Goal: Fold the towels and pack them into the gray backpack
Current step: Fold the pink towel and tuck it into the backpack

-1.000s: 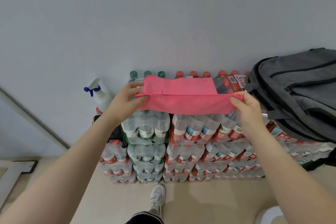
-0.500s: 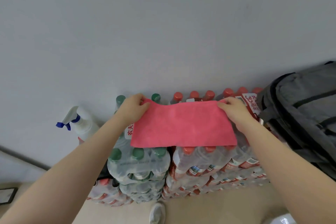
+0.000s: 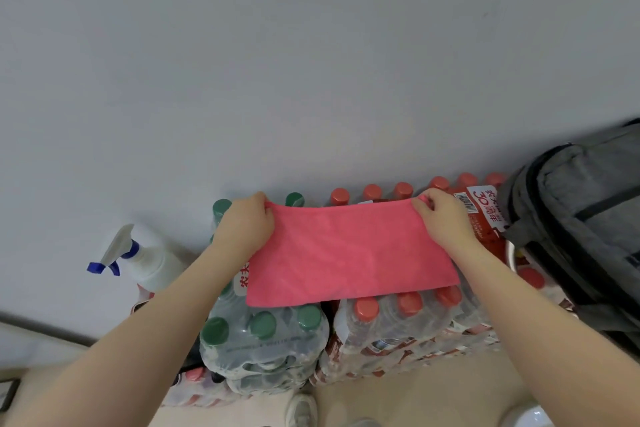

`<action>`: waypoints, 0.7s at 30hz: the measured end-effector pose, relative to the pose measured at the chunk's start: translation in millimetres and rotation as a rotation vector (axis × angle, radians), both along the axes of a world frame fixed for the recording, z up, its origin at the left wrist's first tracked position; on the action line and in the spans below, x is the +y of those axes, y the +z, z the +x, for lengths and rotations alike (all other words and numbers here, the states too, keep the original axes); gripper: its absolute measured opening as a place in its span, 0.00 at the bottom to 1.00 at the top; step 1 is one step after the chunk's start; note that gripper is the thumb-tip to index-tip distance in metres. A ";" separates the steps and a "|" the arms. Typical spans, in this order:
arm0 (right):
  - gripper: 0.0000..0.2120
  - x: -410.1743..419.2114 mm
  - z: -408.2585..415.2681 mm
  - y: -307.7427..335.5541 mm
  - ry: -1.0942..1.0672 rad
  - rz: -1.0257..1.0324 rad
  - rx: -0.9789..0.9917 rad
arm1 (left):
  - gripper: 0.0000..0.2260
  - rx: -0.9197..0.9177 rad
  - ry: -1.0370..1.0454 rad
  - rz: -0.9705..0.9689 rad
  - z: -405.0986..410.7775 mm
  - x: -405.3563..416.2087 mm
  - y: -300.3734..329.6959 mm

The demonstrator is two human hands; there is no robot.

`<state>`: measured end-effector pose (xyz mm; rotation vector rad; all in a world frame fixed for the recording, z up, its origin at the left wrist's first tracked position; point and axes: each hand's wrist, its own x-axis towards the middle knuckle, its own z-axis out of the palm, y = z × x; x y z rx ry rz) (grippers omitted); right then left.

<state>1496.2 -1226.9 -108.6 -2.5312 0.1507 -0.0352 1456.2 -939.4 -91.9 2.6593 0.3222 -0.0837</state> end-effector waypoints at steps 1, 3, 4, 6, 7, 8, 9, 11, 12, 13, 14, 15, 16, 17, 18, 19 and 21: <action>0.09 2.5 -1.1 1.2 -0.005 -0.074 -0.005 | 0.12 -0.044 0.012 0.054 -2.5 -3.3 1.2; 0.16 15.0 -9.1 4.9 0.028 -0.218 -0.083 | 0.15 -0.274 -0.082 0.248 -5.7 -10.7 -2.0; 0.19 27.0 -16.0 8.5 0.084 -0.227 -0.150 | 0.17 -0.366 -0.184 0.317 -6.7 -16.9 -2.7; 0.21 55.6 -30.9 15.2 0.316 -0.184 -0.223 | 0.21 -0.463 -0.407 0.335 -11.6 -33.0 -9.1; 0.22 69.4 -35.8 13.8 0.462 -0.193 -0.213 | 0.23 -0.412 -0.481 0.289 -16.2 -41.3 -12.5; 0.24 81.0 -38.6 11.1 0.585 -0.218 -0.170 | 0.27 -0.327 -0.512 0.222 -21.5 -49.8 -13.3; 0.26 89.2 -39.8 8.0 0.658 -0.244 -0.096 | 0.32 -0.219 -0.505 0.165 -27.0 -55.0 -15.8; 0.27 93.5 -37.9 -2.1 0.667 -0.306 0.030 | 0.39 -0.080 -0.454 0.182 -34.7 -53.9 -28.2; 0.27 91.9 -36.6 -7.4 0.657 -0.352 0.046 | 0.41 -0.059 -0.452 0.231 -35.0 -50.8 -34.0; 0.28 89.1 -36.4 -10.8 0.659 -0.393 0.035 | 0.42 -0.038 -0.458 0.253 -33.8 -46.8 -36.3; 0.32 85.7 -35.4 -14.3 0.673 -0.420 0.019 | 0.43 -0.035 -0.451 0.260 -31.9 -42.8 -38.0; 0.36 81.8 -34.5 -15.0 0.691 -0.427 0.010 | 0.43 -0.031 -0.434 0.270 -30.6 -38.9 -38.0; 0.40 76.3 -32.4 -15.8 0.697 -0.442 0.013 | 0.44 -0.022 -0.414 0.280 -29.2 -35.7 -37.3; 0.41 68.9 -30.0 -15.9 0.680 -0.468 0.025 | 0.45 -0.008 -0.390 0.283 -28.3 -33.1 -37.0; 0.42 59.5 -27.9 -15.7 0.636 -0.497 0.038 | 0.45 0.001 -0.363 0.290 -28.3 -31.3 -37.1; 0.42 49.4 -26.4 -15.3 0.579 -0.517 0.048 | 0.45 0.012 -0.343 0.304 -28.8 -30.4 -36.0; 0.38 29.1 -25.1 -15.6 0.462 -0.535 0.087 | 0.45 0.038 -0.319 0.325 -28.8 -30.0 -34.8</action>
